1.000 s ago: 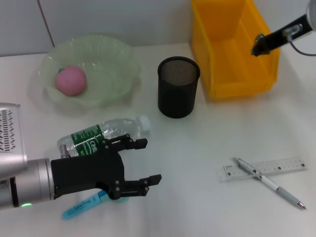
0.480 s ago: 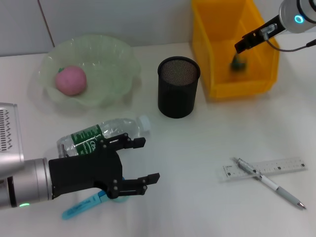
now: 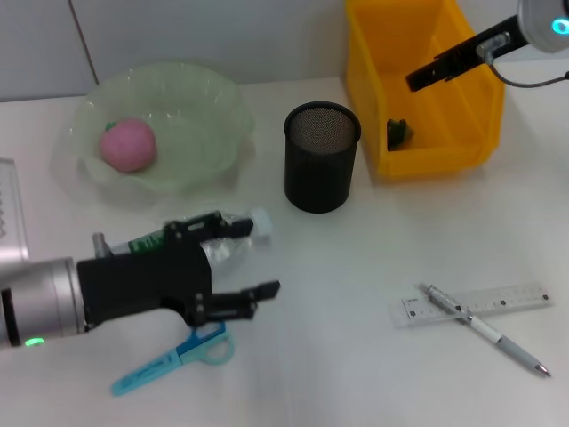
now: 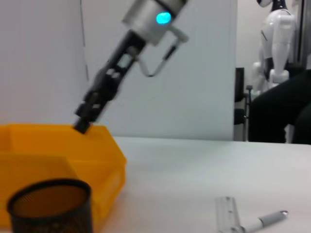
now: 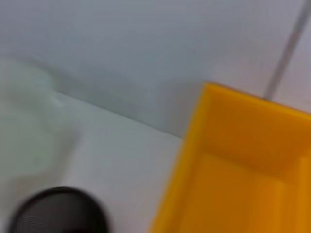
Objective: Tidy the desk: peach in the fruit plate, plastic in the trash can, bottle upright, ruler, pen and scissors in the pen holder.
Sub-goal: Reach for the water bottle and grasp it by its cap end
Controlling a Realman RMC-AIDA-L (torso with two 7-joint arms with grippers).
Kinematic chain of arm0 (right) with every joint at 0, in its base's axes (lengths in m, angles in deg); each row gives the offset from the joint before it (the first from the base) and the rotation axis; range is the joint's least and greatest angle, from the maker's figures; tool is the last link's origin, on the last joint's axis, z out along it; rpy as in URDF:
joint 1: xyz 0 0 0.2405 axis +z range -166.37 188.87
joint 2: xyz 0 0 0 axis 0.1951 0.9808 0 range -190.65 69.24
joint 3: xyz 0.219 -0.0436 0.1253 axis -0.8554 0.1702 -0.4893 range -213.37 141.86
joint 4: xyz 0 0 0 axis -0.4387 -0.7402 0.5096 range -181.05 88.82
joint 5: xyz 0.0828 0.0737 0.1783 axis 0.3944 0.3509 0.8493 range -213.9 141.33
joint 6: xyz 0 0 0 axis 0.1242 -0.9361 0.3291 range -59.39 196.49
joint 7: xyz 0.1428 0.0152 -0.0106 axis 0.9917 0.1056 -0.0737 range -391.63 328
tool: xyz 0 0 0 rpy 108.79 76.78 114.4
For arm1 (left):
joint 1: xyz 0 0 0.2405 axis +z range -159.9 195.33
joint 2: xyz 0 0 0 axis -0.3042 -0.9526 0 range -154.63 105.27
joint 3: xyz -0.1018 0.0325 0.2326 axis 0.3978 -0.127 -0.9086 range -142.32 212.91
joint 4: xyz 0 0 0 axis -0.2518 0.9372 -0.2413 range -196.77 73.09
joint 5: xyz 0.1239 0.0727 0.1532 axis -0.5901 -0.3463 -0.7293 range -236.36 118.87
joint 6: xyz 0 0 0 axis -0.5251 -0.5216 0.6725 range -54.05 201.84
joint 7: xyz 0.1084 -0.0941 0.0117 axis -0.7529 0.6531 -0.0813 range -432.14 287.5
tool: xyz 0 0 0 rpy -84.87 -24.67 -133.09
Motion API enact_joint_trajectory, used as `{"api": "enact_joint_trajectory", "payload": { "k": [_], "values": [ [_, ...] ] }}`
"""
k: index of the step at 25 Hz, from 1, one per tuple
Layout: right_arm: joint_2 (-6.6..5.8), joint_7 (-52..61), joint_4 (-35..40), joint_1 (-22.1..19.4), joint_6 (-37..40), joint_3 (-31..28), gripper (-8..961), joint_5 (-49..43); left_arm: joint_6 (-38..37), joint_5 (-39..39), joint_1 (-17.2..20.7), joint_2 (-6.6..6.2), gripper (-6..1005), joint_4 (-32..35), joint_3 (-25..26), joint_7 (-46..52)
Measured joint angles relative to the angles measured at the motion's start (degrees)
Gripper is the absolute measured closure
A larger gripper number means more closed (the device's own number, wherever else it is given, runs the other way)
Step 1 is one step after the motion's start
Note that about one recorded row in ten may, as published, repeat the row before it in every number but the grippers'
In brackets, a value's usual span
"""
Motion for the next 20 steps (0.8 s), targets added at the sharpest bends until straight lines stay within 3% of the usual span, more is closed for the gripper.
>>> {"api": "enact_joint_trajectory", "payload": {
  "k": [5, 8, 12, 17, 20],
  "values": [
    [-0.18, -12.0, 11.9, -12.1, 9.0, -1.7, 131, 22.8, 0.3, -0.6, 0.5, -0.13, 168, 3.0, 2.3, 1.9],
    [-0.2, -23.3, 12.0, -20.0, 13.5, -6.0, 131, 34.9, 0.4, -0.7, 0.5, -0.13, 168, 3.4, 3.3, 2.1],
    [-0.82, -42.4, -0.1, -25.7, 21.3, -15.4, 133, 46.4, 0.9, -0.7, 0.1, -0.14, 168, 3.6, 4.1, 3.5],
    [-3.55, -65.8, -21.5, -28.5, 32.6, -29.9, 134, 50.5, 2.6, -3.7, -1.7, -0.27, 168, 6.9, 4.5, 11.0],
    [-5.17, -73.6, -28.8, -29.5, 35.3, -33.2, 135, 50.1, 5.6, -10.4, -3.9, -0.2, 168, 10.2, 4.6, 17.6]
  ]
}}
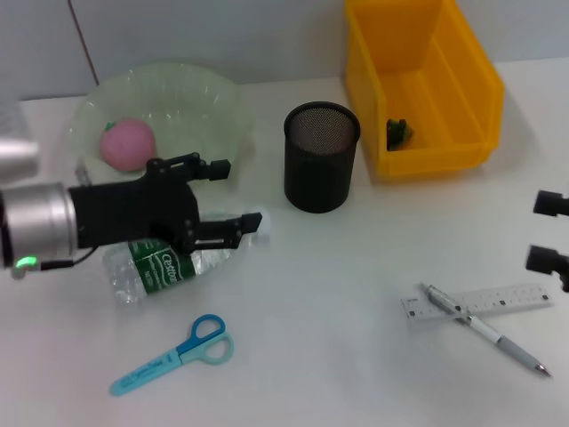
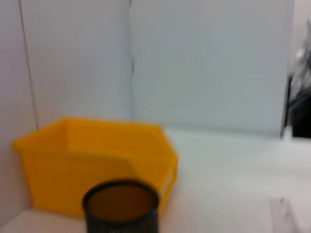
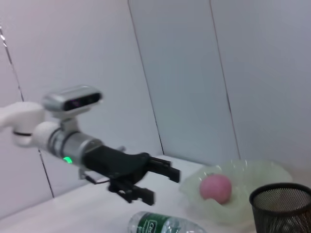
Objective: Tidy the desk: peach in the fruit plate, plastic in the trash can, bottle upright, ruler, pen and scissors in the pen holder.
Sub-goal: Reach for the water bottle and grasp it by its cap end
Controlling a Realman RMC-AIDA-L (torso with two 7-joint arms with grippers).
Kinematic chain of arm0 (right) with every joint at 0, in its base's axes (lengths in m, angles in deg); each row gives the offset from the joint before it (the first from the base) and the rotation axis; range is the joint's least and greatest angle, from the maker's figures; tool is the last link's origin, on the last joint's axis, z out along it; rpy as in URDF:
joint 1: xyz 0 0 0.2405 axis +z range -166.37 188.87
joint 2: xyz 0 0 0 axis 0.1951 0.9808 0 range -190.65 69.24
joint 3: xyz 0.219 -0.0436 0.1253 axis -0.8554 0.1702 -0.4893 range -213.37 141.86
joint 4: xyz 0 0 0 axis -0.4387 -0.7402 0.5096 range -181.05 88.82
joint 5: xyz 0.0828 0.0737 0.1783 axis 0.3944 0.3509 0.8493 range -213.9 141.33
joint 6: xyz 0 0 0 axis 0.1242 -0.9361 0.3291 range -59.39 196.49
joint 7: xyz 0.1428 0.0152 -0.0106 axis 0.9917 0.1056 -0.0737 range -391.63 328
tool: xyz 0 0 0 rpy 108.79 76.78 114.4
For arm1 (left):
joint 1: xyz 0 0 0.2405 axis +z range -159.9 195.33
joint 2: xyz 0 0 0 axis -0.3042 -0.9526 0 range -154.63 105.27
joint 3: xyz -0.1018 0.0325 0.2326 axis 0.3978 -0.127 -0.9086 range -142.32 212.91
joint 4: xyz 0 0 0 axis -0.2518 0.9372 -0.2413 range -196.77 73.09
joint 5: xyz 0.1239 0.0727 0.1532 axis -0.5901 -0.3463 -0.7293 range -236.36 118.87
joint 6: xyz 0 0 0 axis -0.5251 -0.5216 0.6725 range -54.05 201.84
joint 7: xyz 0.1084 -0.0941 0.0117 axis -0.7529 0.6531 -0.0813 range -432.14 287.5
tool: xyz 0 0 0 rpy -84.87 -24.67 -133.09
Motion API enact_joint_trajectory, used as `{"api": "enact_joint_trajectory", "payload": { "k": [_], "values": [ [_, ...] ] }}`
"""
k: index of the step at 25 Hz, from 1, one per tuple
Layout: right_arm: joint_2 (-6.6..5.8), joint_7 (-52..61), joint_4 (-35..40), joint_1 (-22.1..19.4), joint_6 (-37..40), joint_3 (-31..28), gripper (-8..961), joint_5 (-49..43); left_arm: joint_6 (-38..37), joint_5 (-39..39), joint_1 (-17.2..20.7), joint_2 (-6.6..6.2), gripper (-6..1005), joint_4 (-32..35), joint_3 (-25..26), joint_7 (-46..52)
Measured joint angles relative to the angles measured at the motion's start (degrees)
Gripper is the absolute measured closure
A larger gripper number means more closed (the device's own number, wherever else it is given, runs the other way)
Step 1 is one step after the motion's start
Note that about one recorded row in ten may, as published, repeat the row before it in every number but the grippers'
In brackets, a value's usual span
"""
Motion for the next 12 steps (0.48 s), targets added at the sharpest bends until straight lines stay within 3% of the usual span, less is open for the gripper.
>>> {"api": "enact_joint_trajectory", "payload": {
  "k": [2, 5, 8, 9, 12],
  "values": [
    [-0.23, -1.6, -1.2, -0.3, 0.3, -0.6, 135, -0.1, 0.8, -2.4, -1.0, 0.01, 168, 0.4, 0.0, 2.1],
    [0.28, -1.8, -0.9, 0.1, -0.2, -1.0, 136, -2.3, 2.5, -12.2, -6.4, 0.16, 168, 1.1, -0.1, 10.0],
    [0.69, -1.8, -1.2, 0.9, -1.5, -1.2, 136, -5.0, 2.6, -13.4, -7.2, 0.18, 168, 1.1, -0.2, 11.0],
    [0.8, -1.8, -1.3, 1.2, -2.1, -1.2, 136, -5.8, 3.1, -17.4, -10.2, 0.39, 168, 0.8, -0.9, 14.2],
    [1.19, -1.7, -1.6, 1.9, -4.2, -1.3, 137, -8.4, 6.2, -22.5, -14.3, 0.52, 169, -1.2, -3.0, 19.7]
  ]
}}
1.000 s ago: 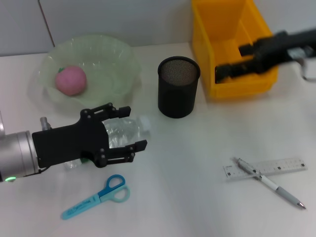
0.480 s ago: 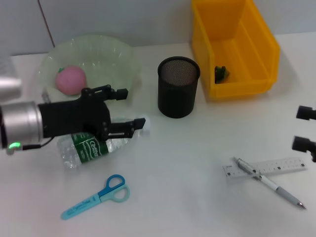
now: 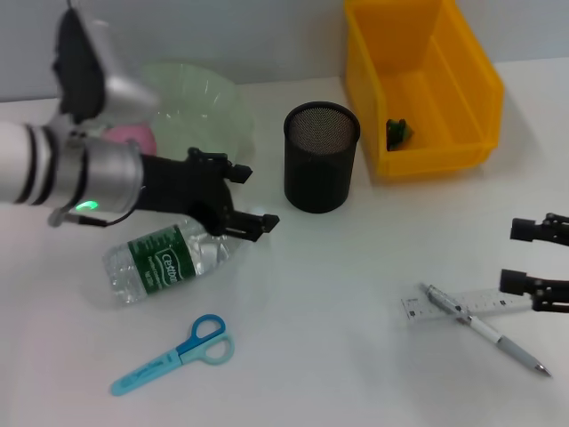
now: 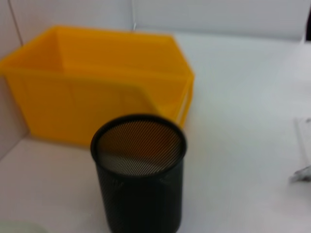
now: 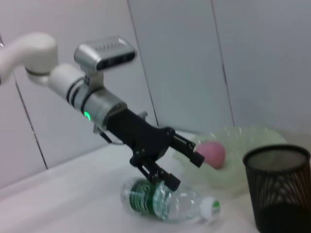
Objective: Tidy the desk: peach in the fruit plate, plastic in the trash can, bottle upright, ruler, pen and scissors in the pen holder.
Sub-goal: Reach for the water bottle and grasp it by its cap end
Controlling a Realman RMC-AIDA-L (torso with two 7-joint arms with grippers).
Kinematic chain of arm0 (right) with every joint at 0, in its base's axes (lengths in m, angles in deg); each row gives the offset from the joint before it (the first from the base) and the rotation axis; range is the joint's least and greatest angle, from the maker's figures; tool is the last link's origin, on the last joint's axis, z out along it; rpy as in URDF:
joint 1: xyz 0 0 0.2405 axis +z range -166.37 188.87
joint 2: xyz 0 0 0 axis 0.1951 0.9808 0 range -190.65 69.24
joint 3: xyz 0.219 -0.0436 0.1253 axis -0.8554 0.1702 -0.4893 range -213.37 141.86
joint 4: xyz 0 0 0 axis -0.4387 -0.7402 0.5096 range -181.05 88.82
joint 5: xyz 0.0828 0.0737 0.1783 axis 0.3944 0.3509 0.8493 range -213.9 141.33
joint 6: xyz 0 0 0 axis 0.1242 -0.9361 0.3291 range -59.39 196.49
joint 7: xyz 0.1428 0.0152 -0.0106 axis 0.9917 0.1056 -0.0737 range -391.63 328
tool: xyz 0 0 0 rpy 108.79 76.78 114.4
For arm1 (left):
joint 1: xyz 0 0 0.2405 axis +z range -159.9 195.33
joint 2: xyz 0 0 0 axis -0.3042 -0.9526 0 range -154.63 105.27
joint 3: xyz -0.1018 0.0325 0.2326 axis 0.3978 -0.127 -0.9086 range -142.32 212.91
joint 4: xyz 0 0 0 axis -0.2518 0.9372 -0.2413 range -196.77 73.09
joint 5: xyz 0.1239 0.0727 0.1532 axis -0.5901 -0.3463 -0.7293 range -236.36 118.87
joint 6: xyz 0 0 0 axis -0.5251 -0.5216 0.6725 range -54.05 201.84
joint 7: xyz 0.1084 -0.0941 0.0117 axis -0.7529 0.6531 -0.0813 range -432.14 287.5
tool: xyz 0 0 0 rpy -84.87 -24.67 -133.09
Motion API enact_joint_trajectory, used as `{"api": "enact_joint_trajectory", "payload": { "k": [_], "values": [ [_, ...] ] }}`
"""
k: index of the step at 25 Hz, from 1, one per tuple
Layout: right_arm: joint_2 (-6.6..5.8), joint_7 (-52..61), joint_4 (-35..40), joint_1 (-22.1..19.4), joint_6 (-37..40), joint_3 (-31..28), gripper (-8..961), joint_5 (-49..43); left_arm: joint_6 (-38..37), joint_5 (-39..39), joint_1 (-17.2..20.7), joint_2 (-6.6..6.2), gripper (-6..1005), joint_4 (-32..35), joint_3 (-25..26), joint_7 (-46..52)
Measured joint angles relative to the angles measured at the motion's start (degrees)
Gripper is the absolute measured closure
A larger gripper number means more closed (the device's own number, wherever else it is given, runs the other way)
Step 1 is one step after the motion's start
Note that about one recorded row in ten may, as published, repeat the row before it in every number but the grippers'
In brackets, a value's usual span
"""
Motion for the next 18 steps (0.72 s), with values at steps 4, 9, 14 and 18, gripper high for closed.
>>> {"api": "enact_joint_trajectory", "payload": {
  "k": [4, 9, 14, 18],
  "values": [
    [0.15, 0.4, -0.1, 1.0, -1.5, 0.3, 138, -1.5, 2.6, -6.8, -4.7, 0.15, 169, -3.7, -2.2, 3.9],
    [0.21, 1.1, -0.3, 1.9, -1.7, 0.3, 139, -1.5, 2.8, -10.6, -7.2, 0.17, 169, -6.1, -2.9, 6.7],
    [0.36, 1.1, -0.4, 2.1, -2.3, 0.3, 140, -1.6, 3.0, -11.8, -8.3, 0.17, 169, -7.4, -3.0, 8.0],
    [0.63, 1.1, -0.5, 2.3, -2.4, 0.3, 141, -1.6, 3.5, -11.9, -8.7, 0.16, 169, -8.5, -3.0, 7.8]
  ]
}}
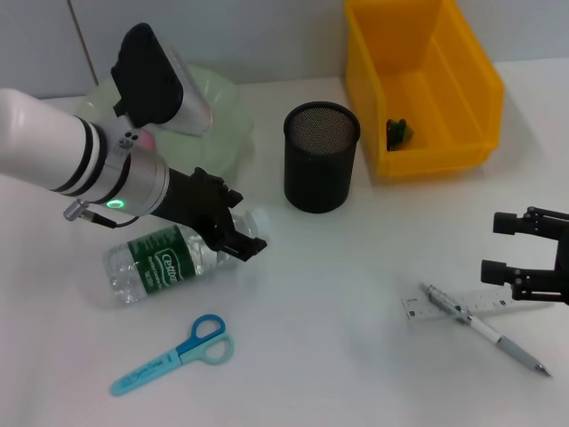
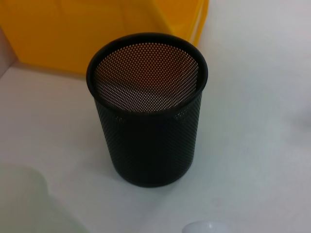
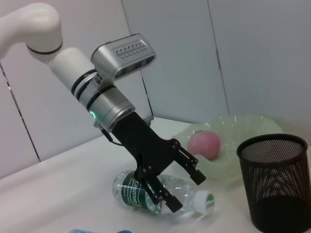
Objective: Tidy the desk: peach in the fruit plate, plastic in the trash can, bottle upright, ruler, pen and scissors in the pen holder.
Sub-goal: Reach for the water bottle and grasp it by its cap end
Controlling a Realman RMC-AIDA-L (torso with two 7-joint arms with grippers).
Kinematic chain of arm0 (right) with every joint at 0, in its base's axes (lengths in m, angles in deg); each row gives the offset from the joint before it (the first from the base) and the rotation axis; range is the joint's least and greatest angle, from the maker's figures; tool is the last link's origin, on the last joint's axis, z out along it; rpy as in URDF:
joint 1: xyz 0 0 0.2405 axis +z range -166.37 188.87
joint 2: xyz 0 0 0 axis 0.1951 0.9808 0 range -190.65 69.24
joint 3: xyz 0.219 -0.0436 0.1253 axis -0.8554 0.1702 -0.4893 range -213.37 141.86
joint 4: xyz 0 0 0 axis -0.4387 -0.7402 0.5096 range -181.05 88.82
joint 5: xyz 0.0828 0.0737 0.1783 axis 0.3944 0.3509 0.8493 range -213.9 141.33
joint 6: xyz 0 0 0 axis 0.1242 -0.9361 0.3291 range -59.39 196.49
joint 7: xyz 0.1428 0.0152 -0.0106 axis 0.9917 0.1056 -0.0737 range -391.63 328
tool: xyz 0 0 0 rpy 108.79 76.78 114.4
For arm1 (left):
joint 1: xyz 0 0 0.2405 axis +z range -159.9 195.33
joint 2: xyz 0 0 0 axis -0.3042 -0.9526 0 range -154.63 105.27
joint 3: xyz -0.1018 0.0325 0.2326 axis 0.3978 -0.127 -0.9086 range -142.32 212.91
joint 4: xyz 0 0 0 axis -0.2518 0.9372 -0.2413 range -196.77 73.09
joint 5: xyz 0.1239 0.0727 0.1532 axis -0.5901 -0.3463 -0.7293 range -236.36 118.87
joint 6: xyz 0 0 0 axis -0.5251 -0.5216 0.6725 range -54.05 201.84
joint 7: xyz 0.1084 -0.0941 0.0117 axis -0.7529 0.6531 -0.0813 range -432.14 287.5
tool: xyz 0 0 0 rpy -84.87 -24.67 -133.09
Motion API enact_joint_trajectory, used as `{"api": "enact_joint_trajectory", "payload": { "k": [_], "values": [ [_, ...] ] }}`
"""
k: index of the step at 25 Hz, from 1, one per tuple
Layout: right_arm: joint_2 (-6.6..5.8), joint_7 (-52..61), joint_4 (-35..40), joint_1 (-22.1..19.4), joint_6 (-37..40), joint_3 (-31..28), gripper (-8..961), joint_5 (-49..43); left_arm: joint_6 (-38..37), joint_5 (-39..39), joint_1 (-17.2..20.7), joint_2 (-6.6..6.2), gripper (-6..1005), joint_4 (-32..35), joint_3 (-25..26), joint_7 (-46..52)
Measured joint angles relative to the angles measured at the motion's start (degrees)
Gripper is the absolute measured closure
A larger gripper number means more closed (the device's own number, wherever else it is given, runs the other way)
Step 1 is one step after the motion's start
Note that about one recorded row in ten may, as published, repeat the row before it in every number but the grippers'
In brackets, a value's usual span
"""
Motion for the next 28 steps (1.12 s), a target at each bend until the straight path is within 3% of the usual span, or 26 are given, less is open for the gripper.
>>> {"api": "enact_joint_trajectory", "payload": {
  "k": [19, 28],
  "values": [
    [0.71, 1.6, 0.0, 2.1, -0.9, 0.0, 145, -3.4, 3.6, 0.2, -0.1, 0.03, 169, -0.3, -1.5, -1.3],
    [0.66, 1.9, 2.9, 1.1, 0.9, -1.4, 147, -2.4, 3.4, 0.3, 0.3, 0.09, 169, -0.3, -2.1, -1.3]
  ]
}}
